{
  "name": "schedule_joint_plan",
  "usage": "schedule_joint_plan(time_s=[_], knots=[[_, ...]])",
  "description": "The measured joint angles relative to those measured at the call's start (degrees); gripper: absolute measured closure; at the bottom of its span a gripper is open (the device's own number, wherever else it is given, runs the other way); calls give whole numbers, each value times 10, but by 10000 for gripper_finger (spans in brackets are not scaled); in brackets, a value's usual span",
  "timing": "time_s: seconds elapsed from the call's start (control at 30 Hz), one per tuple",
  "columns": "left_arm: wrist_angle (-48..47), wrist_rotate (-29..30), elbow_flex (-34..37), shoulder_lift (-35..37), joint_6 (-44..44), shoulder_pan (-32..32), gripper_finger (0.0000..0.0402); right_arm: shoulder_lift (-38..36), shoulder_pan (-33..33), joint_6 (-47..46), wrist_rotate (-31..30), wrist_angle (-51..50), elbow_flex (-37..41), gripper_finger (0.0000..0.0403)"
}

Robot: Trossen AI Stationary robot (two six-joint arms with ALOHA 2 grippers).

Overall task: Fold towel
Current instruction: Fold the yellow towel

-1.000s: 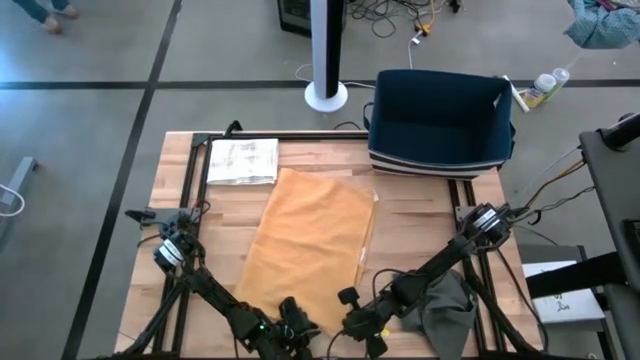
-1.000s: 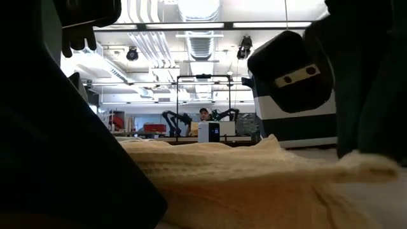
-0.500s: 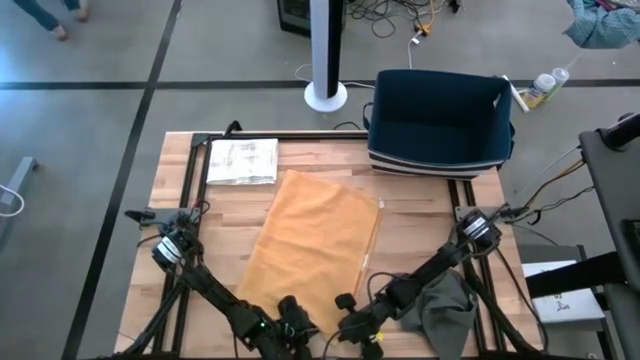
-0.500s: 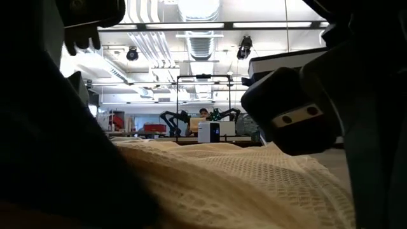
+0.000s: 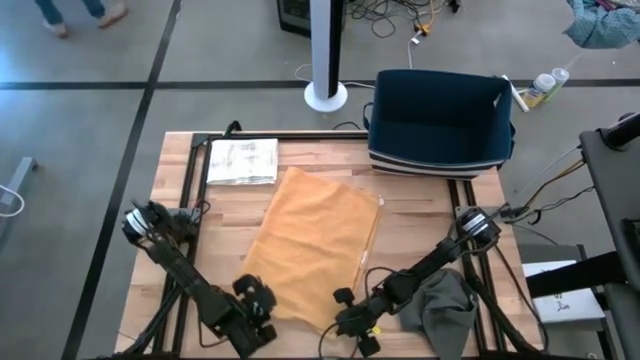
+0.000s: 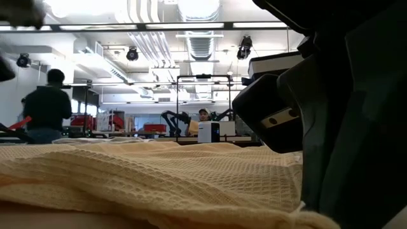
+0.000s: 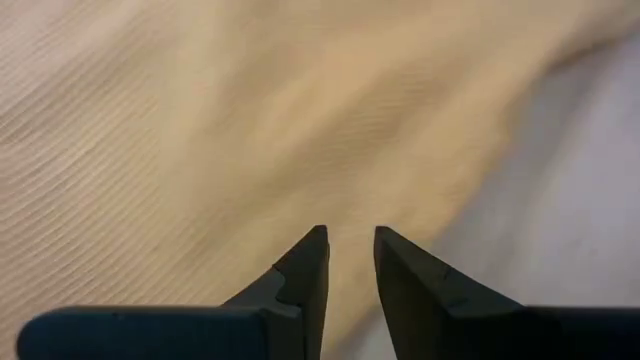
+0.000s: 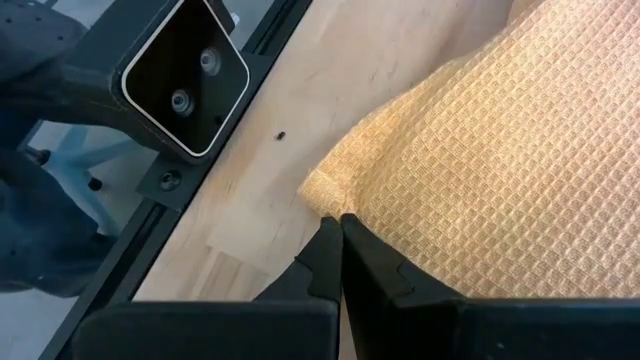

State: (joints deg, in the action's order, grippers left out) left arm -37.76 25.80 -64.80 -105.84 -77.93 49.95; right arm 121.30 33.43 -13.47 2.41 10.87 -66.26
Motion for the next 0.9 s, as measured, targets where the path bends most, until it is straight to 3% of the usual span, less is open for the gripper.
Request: schedule_joint_plan(time_s=[0.2, 0.33, 0.43, 0.67, 0.9], knots=[[144, 4, 144, 26, -66, 10, 325, 0, 0, 0, 0, 0, 1, 403], [189, 23, 189, 39, -61, 12, 325, 0, -1, 0, 2, -1, 1, 403], [152, 47, 213, 70, -16, 1, 325, 0, -3, 0, -3, -1, 1, 403], [-4, 15, 238, 184, 29, -29, 325, 0, -19, 5, -24, 3, 2, 403], [43, 14, 232, 248, 27, -24, 325, -5, -25, 1, -19, 18, -6, 403]])
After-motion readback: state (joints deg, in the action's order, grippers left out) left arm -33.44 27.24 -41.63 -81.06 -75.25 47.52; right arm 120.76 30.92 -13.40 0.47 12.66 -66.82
